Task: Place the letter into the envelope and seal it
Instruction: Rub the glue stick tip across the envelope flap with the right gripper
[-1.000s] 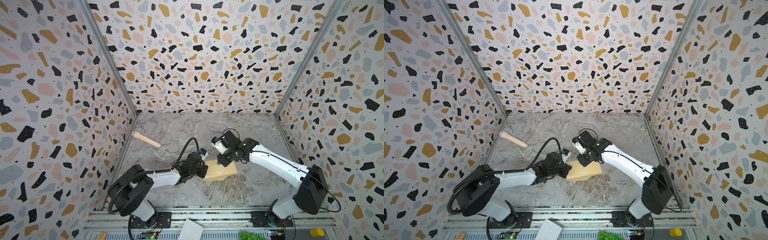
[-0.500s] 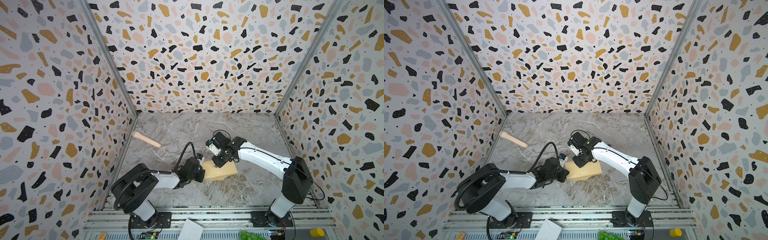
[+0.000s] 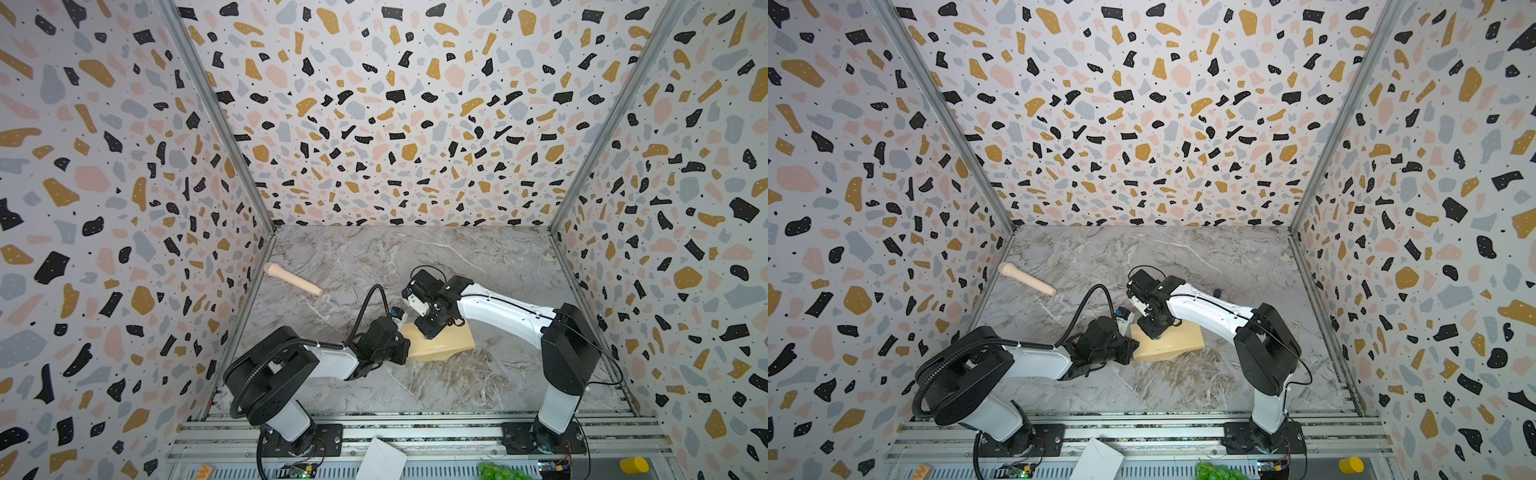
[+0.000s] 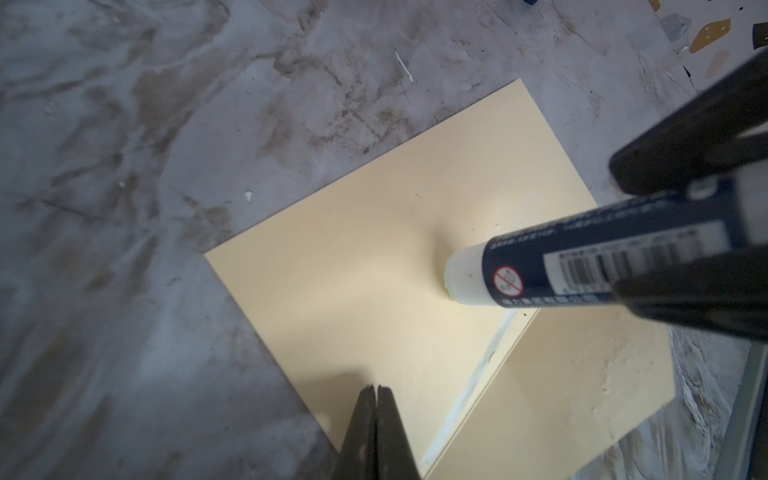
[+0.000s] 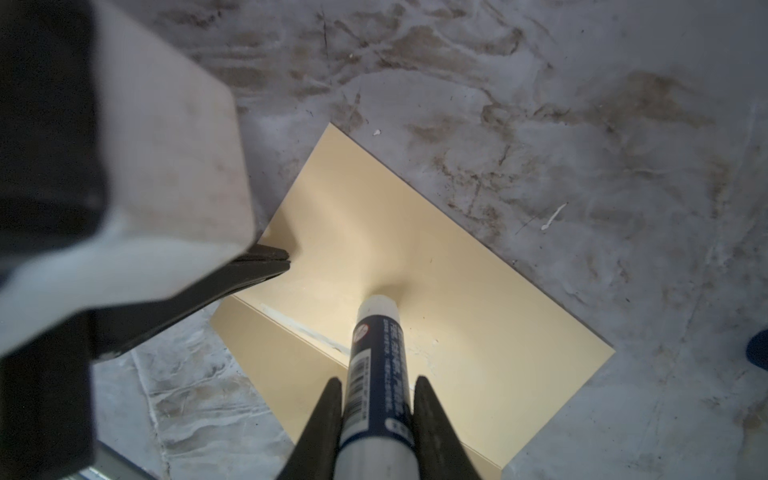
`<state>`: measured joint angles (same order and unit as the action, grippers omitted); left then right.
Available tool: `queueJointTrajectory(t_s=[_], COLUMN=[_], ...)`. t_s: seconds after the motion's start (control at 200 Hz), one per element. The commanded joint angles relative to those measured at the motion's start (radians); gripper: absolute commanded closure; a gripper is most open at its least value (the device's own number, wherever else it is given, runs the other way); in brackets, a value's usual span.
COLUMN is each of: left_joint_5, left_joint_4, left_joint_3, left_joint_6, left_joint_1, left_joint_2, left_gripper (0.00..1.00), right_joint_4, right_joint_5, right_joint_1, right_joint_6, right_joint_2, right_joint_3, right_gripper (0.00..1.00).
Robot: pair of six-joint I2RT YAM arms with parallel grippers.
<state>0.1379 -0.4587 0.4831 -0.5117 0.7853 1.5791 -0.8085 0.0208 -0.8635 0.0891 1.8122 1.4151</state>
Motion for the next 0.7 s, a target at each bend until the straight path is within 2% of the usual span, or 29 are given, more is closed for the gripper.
queueJointTrajectory(t_s=[0.0, 0.696], left_joint_5=[-0.012, -0.032], left_joint_4=[-0.05, -0.039], left_joint_3=[-0.014, -0.006], left_joint_6=[-0.004, -0.004], left_joint_1=[-0.008, -0.008], left_joint_2=[0.017, 0.043], left_gripper=[1.0, 1.0], right_joint_4=[-0.035, -0.061], right_joint_5=[0.024, 0.072], right_joint_1=[-0.008, -0.012], right_joint_6=[0.011, 0.01], right_joint_2=[-0.004, 0.012], right_joint_3=[0.042, 0.019], right_gripper=[1.0, 1.0])
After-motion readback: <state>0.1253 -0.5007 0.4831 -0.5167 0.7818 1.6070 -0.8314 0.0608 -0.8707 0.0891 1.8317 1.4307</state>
